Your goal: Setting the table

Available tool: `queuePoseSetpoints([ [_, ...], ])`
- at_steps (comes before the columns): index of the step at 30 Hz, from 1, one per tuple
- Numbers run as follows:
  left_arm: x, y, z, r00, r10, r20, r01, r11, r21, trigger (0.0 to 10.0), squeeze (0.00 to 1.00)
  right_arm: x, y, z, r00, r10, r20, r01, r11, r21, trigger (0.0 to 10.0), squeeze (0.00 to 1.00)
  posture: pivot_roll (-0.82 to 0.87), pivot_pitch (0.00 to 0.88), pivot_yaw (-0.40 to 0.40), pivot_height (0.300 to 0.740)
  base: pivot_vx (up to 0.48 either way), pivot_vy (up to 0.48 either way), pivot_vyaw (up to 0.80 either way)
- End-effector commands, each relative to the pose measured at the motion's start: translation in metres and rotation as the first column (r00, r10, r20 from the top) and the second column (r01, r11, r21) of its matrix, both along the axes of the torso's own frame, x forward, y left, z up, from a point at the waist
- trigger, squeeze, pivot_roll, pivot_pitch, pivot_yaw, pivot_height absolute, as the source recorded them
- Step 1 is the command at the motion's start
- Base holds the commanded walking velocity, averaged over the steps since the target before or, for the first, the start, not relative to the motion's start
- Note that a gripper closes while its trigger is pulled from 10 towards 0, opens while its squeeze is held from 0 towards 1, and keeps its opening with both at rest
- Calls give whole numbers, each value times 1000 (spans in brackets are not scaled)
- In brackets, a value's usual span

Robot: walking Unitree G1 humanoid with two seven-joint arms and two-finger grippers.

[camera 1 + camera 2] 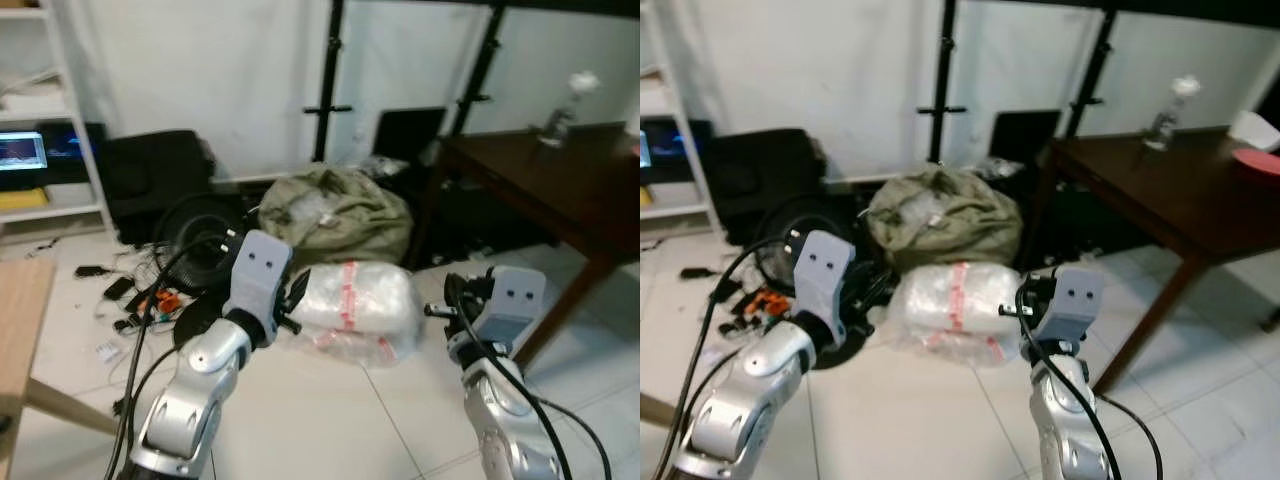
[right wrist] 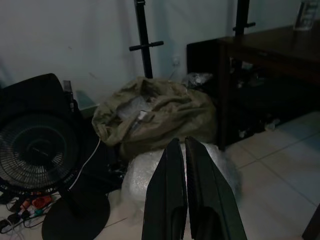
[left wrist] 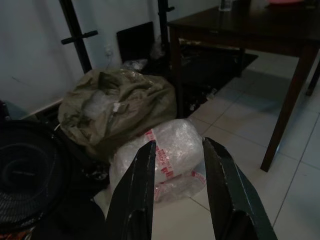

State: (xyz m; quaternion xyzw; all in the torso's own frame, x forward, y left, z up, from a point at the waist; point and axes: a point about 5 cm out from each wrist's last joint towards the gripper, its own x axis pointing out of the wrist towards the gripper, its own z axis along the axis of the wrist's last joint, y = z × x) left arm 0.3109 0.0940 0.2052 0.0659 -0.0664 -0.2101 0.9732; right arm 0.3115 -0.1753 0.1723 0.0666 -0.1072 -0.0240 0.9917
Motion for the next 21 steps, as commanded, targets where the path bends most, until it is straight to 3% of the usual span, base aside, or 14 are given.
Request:
queuePoseSetpoints([
  [1,0,-1,-5,1000,4,-10,-4,1000,9,10000,0,-1,-3,-5,1000,-11,-22,11,1000,1,10000,0,58,32,28,740,0,0,-800],
  [10,0,-2,-6,1000,6,-16,-6,1000,7,10000,0,-2,-3,-5,1000,-11,-23,11,1000,0,10000,0,58,36,28,740,0,0,-800],
  [15,0,-1,-7,1000,5,-18,-5,1000,3,10000,0,-2,-3,-5,1000,-10,-24,10,1000,0,10000,0,59,38,28,740,0,0,0],
  [21,0,-1,-7,1000,5,-17,-5,1000,2,10000,0,-2,-3,-6,1000,-9,-26,9,1000,1,10000,0,59,38,28,740,0,0,-800],
])
